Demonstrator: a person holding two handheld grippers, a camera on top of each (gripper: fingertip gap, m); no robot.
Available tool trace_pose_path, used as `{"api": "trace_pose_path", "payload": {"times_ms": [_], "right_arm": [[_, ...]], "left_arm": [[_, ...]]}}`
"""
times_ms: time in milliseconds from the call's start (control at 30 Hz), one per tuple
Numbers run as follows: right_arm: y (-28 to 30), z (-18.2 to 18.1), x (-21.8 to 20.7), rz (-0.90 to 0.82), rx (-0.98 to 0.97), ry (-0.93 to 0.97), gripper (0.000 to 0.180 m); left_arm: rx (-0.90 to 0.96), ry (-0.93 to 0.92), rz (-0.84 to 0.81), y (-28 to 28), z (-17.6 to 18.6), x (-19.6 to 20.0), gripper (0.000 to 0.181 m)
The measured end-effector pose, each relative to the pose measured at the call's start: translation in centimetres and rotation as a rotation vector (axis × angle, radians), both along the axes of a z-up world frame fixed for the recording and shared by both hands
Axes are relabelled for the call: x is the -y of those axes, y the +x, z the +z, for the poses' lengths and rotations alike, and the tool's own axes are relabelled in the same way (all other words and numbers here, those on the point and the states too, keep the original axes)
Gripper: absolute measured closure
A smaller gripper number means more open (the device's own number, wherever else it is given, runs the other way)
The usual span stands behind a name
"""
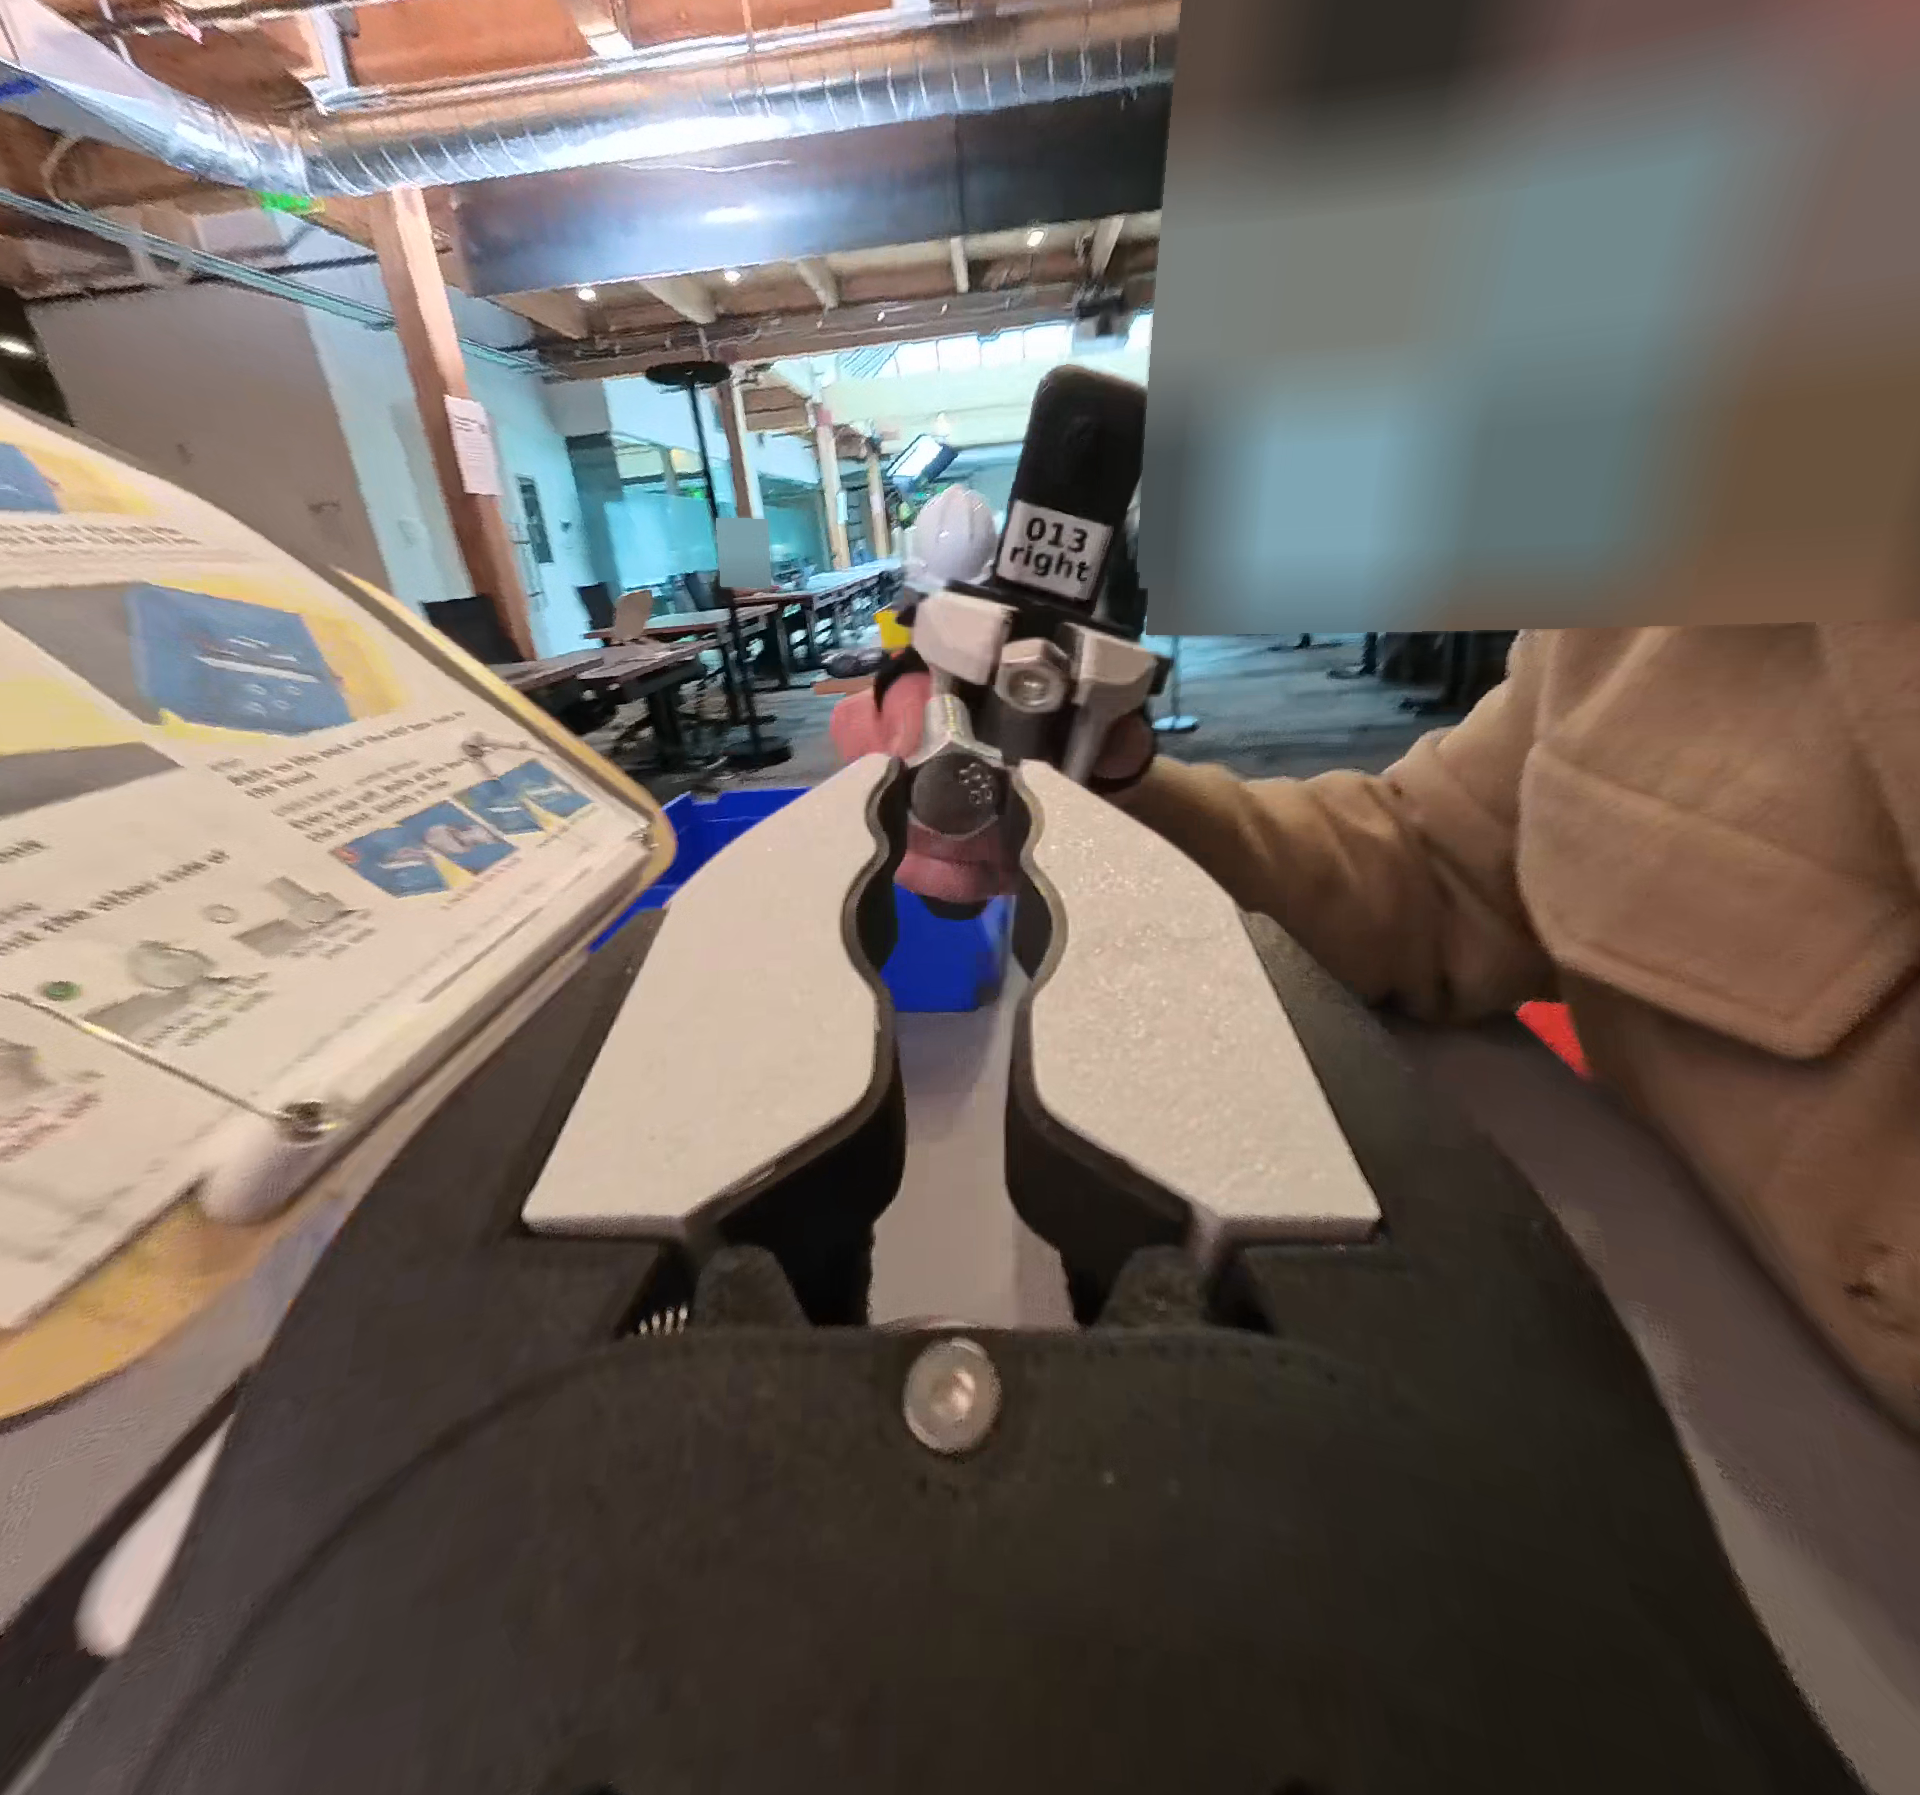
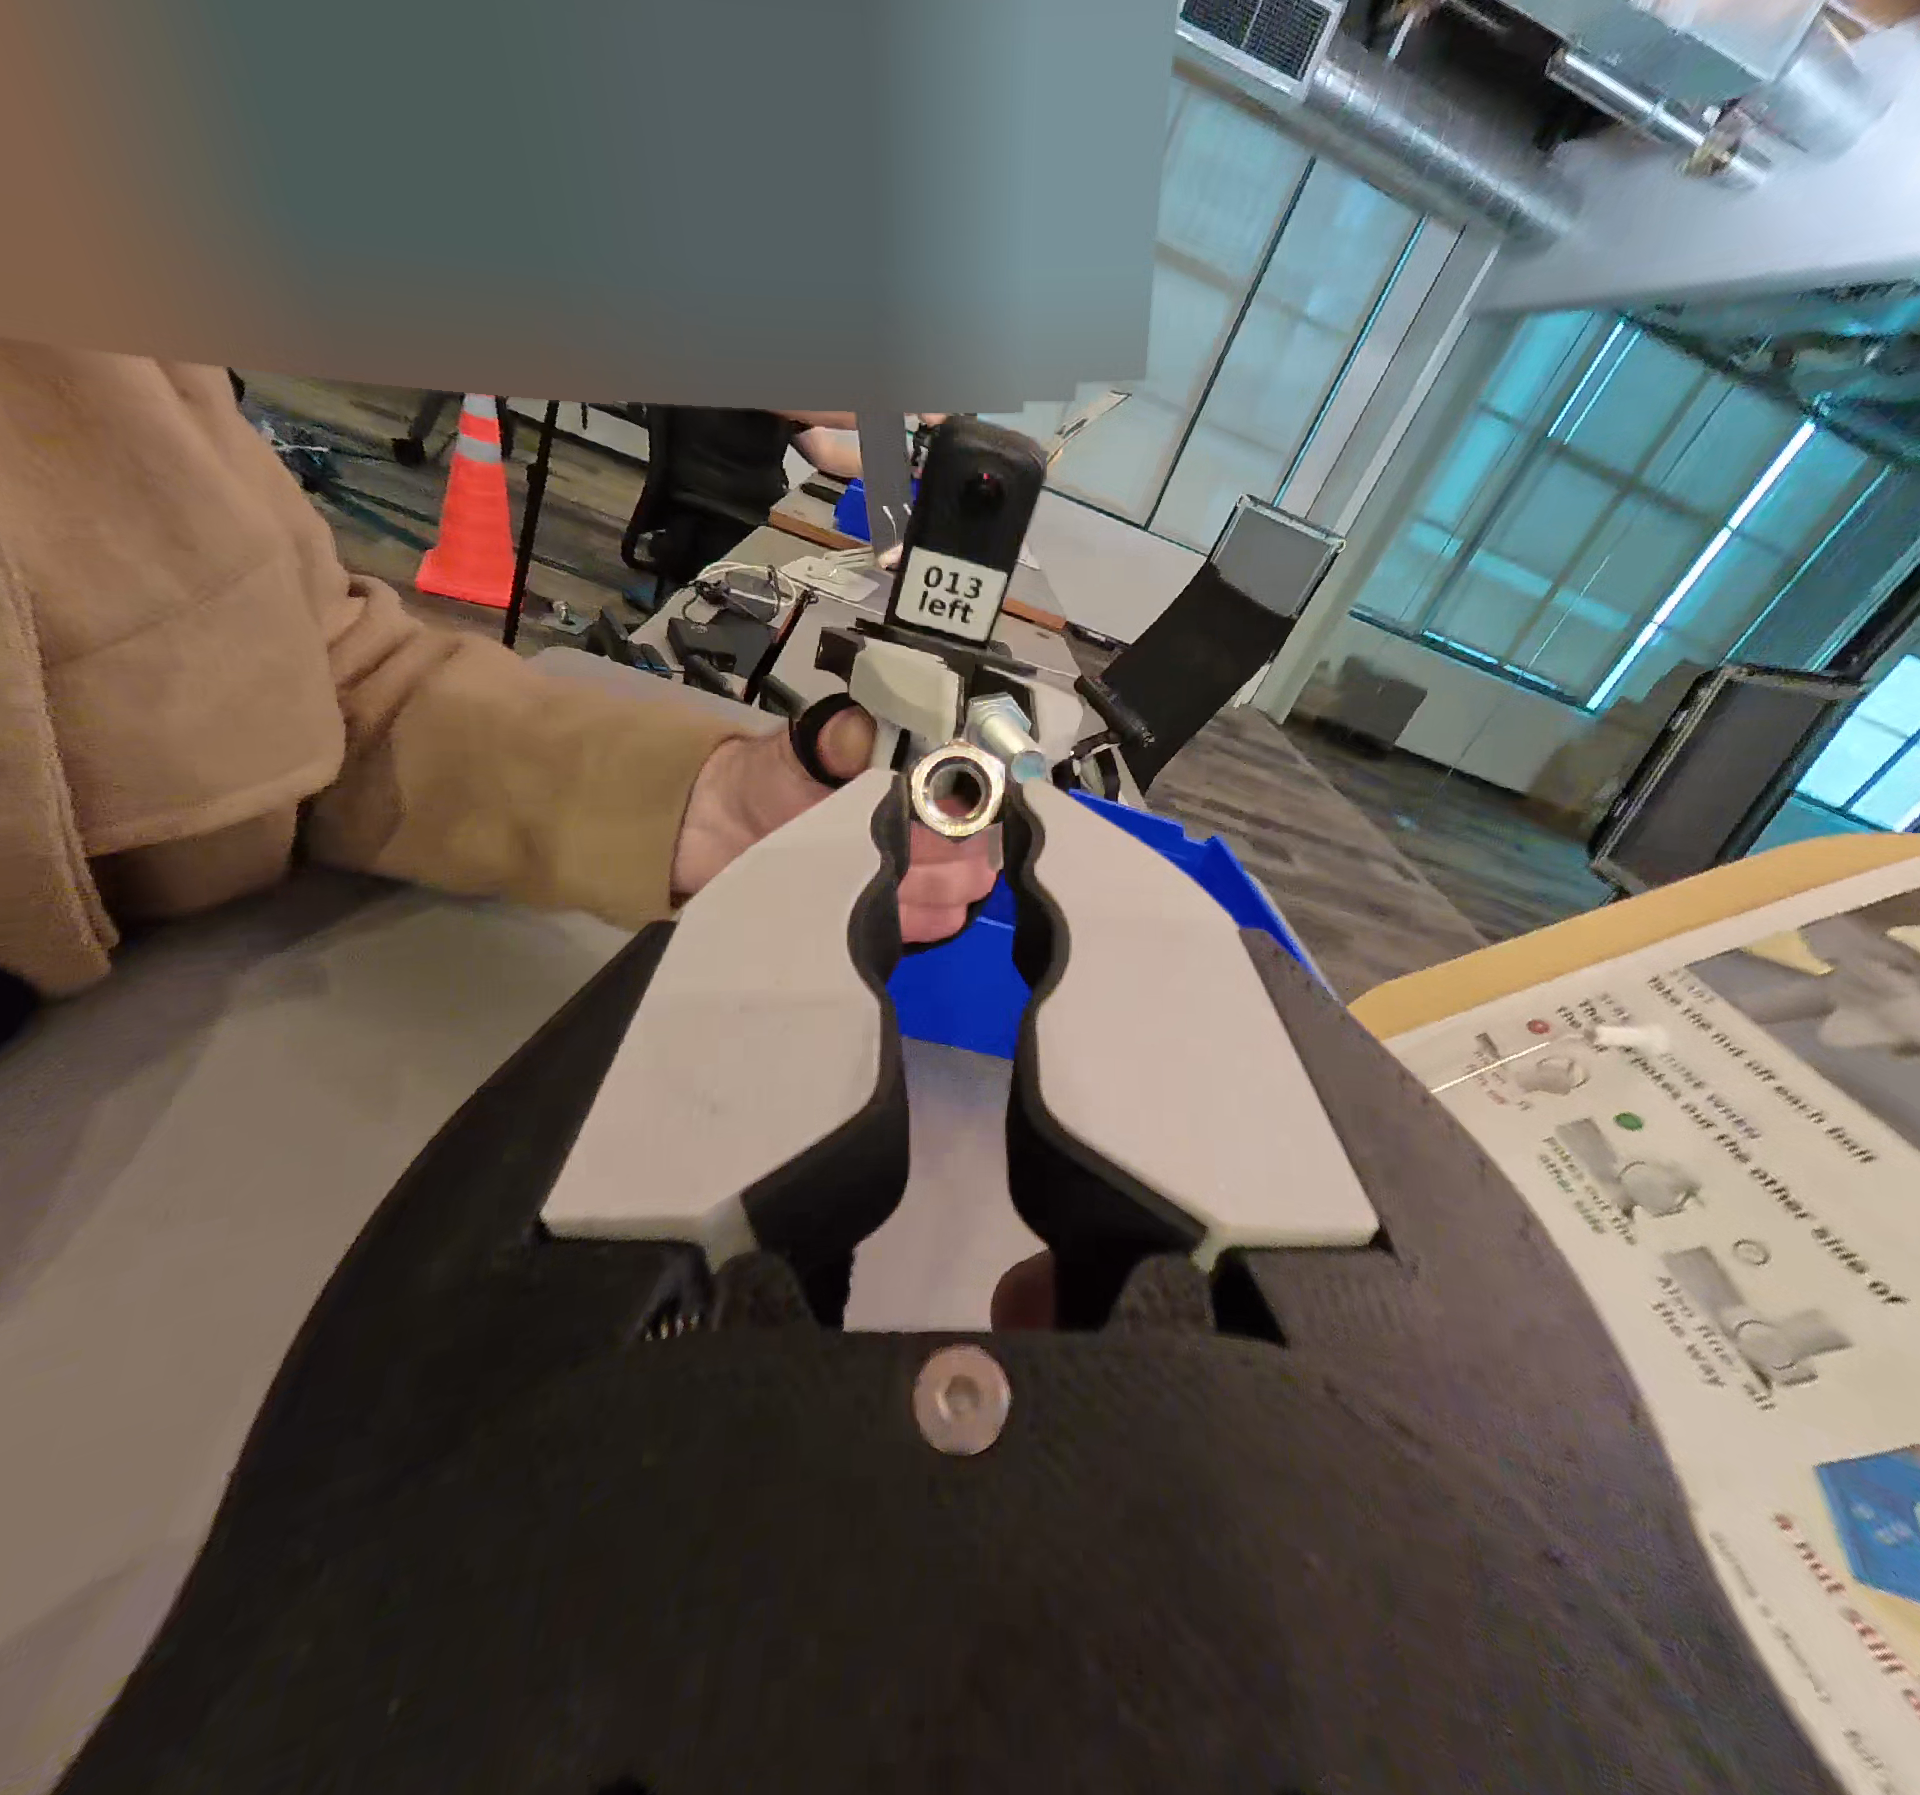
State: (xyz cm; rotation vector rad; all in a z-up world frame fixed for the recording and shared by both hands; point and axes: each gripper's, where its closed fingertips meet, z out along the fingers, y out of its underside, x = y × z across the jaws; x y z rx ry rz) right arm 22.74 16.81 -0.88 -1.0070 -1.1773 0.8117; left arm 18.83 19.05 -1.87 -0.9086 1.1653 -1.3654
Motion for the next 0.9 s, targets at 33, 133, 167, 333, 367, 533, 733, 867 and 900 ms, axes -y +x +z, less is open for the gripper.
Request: {"api": "trace_pose_path", "payload": {"times_ms": [33,133,167,333,367,533,733,867,900], "right_arm": [[0.0,0.0,0.2,0.0,0.005,0.021,0.162],[-0.2,0.1,1.1,0.023,0.007,0.061,0.162],[-0.3,0.1,1.3,0.035,0.004,0.061,0.162],[-1.0,-0.3,1.5,0.034,0.001,0.081,0.162],[-1.1,-0.3,1.6,0.034,0.004,0.087,0.162],[-1.5,-0.9,1.8,0.039,0.035,0.114,0.162],[-1.5,-1.2,2.1,0.05,0.049,0.127,0.162],[-1.4,-1.1,2.3,0.066,0.047,0.121,0.163],[-1.4,-1.1,2.3,0.068,0.041,0.119,0.162]], "left_arm": [[0.023,-0.037,-0.032,-0.1,0.0,0.3,0.164],[0.088,-0.137,-0.103,-0.6,0.3,0.8,0.164],[0.099,-0.163,-0.12,-0.7,0.2,1.1,0.164],[0.12,-0.239,-0.2,-0.5,-0.6,2.5,0.164],[0.117,-0.247,-0.207,-0.3,-0.7,2.7,0.164],[0.122,-0.301,-0.277,0.3,-1.1,3.5,0.164],[0.127,-0.343,-0.318,0.7,-1.4,3.8,0.164],[0.13,-0.348,-0.331,0.8,-1.3,4.1,0.164],[0.129,-0.346,-0.329,0.8,-1.3,4.1,0.164]]}}
